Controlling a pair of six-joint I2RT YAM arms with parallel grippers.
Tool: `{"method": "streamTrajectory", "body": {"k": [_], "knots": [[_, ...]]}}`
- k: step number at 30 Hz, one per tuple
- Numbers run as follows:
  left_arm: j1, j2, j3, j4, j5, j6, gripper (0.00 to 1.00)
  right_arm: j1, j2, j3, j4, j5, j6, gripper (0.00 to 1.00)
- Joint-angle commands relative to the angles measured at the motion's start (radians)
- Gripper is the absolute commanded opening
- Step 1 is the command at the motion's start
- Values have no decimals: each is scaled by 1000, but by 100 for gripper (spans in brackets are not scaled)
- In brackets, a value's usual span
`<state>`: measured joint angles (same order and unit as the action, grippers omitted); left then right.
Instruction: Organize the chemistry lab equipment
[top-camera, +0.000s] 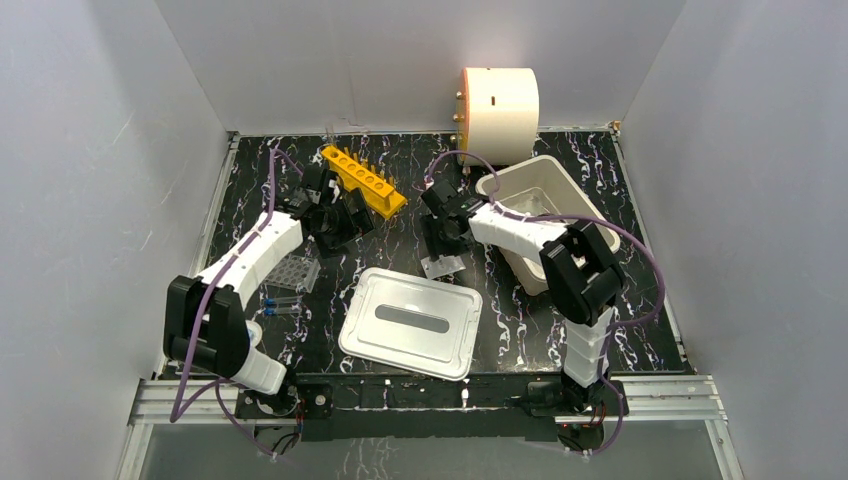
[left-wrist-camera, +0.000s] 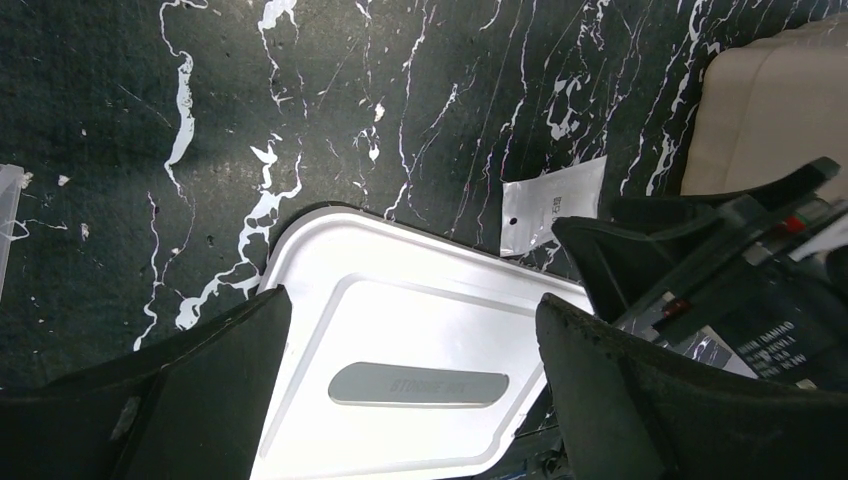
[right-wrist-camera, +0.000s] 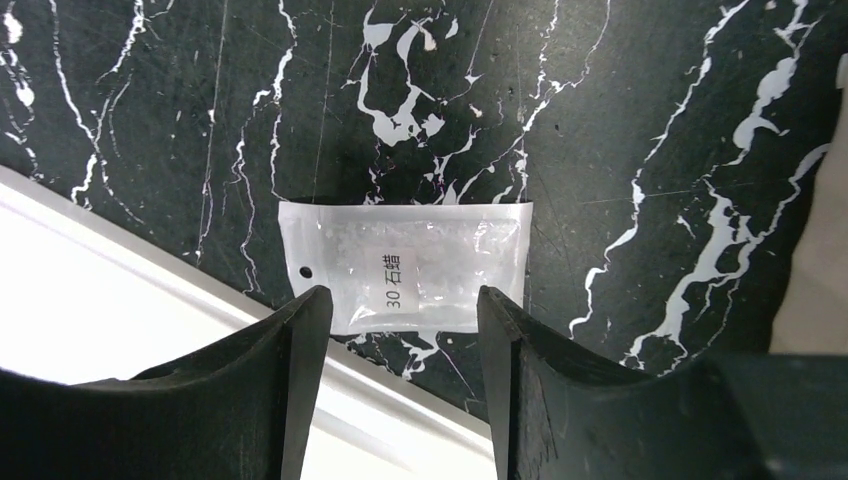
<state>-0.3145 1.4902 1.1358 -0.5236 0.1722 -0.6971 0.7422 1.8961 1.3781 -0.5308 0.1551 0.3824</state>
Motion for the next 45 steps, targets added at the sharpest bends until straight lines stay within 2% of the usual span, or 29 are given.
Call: {"method": "streamTrajectory", "body": {"k": [1,8,11,22,24,38,45], "knots": [[2,-70,-13,-1,-1,-3,91,15,23,29,10,23,37,64],[2,-78,-18,1,-5,-10,91,25,72,31,-7,61,47,63],[2,-77,-22,6,2,-12,91,25,87,20,7,57,46,59],[2,-74,-28,15,31,-11,91,26,126,6,56,61,37,16],[3,-74,-29,16,34,-13,91,25,123,13,55,68,35,12],[2,-77,-31,37,62,-10,91,21,-47,149,11,174,-34,12],[2,-82,-39,63,100,-8,92,-42,-171,228,-5,264,-102,14]]}}
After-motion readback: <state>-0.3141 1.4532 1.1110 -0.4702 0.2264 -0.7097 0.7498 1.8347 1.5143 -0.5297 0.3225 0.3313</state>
